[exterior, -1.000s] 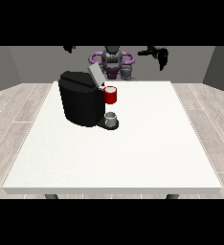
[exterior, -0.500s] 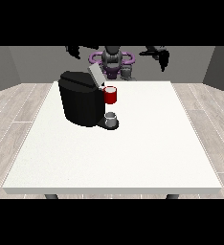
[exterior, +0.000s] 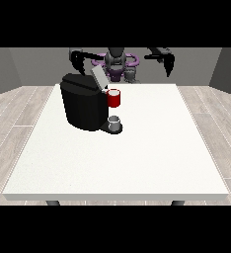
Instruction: Insert the coffee pod into the coffee machine and close the lid
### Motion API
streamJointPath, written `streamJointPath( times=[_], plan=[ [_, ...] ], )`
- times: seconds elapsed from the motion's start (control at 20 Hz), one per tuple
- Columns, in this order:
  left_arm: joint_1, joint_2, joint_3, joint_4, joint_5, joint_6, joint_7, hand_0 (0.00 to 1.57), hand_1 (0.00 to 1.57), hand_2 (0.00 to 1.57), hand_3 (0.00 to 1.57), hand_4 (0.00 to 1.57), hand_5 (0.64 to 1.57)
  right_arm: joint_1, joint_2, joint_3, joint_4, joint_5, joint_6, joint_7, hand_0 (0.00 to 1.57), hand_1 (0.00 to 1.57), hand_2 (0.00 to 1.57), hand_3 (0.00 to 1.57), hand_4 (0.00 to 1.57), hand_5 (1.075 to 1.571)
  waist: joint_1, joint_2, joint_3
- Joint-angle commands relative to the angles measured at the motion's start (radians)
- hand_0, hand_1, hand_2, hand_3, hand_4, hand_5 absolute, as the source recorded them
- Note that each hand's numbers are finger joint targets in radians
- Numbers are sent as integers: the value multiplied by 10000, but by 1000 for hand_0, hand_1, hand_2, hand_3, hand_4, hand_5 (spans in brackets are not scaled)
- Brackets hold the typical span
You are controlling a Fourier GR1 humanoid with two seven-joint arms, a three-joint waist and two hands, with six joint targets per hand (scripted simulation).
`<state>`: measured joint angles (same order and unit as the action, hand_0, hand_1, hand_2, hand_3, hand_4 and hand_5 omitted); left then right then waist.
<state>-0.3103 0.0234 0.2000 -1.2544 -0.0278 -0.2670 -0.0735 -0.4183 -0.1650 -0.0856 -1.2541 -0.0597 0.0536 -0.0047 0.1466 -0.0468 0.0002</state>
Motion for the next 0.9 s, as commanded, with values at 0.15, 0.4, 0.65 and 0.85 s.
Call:
streamJointPath(
  times=[0.15, 0.4, 0.65, 0.85],
  plan=[
    [186, 550, 209, -632, 453, 144, 108, 0, 0, 0, 0, 0, 1571, -526, 340, 376, 625, 434, 42, -594, 0, 0, 0, 0, 0, 1571, -459, 699, -2],
    [921, 433, -267, -1482, 466, 83, 12, 0, 0, 0, 0, 0, 1571, -1030, -138, -104, 1593, 575, 124, -1054, 0, 0, 0, 0, 0, 1571, -84, 834, -1],
    [689, 110, -514, -1161, -61, 1006, -477, 0, 0, 0, 0, 0, 1571, -1913, 49, -19, 1720, 557, 166, -632, 0, 0, 0, 0, 0, 1571, -325, 1224, -2],
    [791, 693, -261, -1408, 462, 472, 199, 0, 0, 0, 0, 0, 1571, -1756, 315, 258, 1772, 832, -34, -382, 0, 0, 0, 0, 0, 1571, -290, 758, -3]
  ],
)
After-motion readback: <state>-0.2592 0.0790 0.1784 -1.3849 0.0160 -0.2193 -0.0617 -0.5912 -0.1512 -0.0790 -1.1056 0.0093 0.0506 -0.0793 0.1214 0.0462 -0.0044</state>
